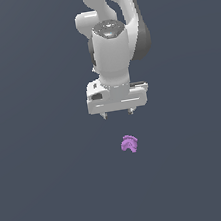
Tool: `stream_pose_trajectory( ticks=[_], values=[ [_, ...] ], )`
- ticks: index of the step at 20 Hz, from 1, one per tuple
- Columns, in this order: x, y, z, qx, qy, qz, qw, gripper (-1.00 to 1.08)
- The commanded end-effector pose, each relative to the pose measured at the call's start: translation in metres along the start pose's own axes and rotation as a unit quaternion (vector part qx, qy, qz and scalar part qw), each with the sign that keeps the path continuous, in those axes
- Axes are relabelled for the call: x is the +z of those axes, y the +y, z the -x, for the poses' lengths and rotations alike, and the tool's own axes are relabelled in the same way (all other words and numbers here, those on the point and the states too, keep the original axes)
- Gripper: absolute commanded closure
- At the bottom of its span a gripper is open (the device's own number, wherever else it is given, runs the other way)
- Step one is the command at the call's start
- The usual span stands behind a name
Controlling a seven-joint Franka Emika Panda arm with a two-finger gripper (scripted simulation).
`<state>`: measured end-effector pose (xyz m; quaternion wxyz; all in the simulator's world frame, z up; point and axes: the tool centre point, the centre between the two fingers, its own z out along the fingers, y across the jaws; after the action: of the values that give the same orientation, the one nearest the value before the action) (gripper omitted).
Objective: Pick up the object and move it to a goal position.
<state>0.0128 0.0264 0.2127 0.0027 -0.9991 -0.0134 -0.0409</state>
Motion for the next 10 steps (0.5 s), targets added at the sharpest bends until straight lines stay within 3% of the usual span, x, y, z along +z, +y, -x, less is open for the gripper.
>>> stream_pose_trajectory(
  ticks=[1,10],
  values=[
    [0.0,0.0,0.0,0.0,0.0,0.0,1.0,-0.92],
    [-0.0011,0.0007,-0.0031,-0.015,-0.002,0.001,0.9999,-0.92]
  ],
)
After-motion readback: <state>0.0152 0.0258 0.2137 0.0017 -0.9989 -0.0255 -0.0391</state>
